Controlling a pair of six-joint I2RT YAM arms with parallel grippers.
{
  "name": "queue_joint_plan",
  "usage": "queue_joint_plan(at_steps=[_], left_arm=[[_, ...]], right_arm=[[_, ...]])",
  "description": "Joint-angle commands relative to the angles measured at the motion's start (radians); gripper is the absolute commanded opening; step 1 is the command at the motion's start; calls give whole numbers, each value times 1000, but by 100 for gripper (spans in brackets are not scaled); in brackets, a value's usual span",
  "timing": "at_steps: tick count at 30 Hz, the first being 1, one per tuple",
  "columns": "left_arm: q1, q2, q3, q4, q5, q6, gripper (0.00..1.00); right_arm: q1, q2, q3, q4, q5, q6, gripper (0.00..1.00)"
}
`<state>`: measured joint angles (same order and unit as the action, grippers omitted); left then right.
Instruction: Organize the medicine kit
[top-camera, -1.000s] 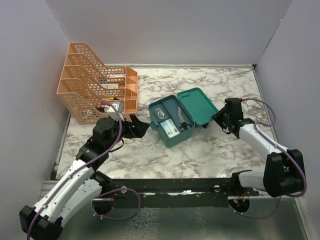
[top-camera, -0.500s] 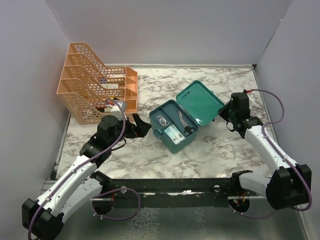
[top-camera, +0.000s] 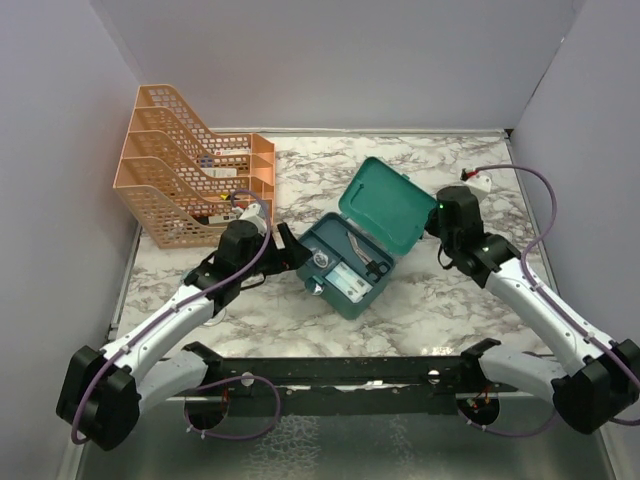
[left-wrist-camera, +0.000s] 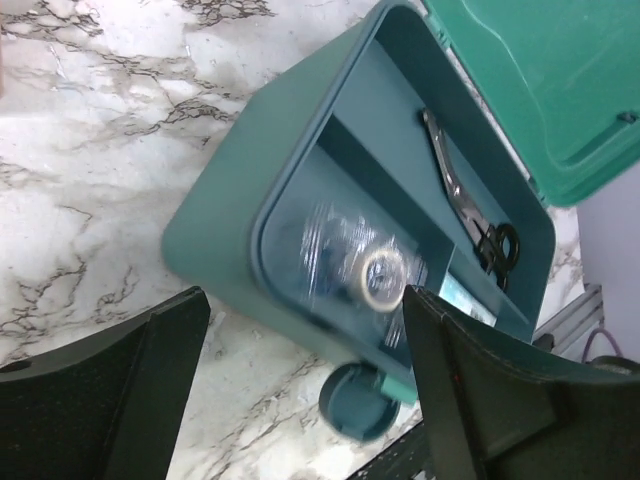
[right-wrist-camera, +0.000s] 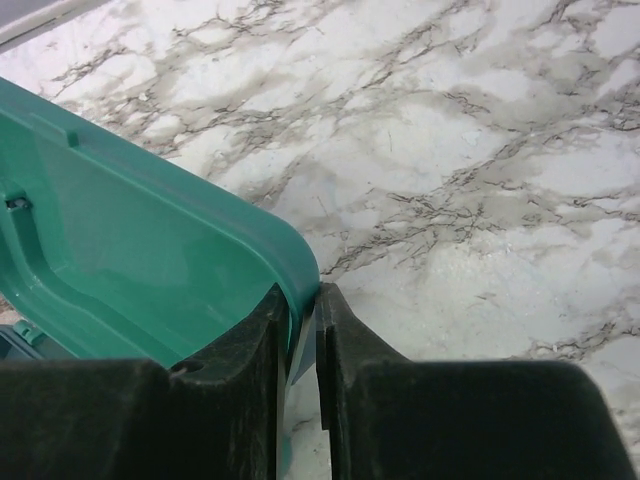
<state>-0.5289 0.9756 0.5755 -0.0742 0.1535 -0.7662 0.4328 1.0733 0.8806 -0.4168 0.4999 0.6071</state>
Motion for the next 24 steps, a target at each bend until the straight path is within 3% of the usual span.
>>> queue_joint_plan(at_steps=[1,5,9,14,24], left_arm=[[4,45,7,98,25,-58,77],[3,68,-1,122,2,-77,61],[4,84,-4,113,-16,-81,54],[4,89,-20,120,-17,-83,49],[4,94,-24,134,-20,-76,48]], right_arm=[[118,4,54,-78,218,-26,10],[204,15,73,-97,321,-30,10],[285,35,102,-117,412,-41,10],[365,44,123,-118,471,-64,10],[602,17,29,136,522,-372,18]])
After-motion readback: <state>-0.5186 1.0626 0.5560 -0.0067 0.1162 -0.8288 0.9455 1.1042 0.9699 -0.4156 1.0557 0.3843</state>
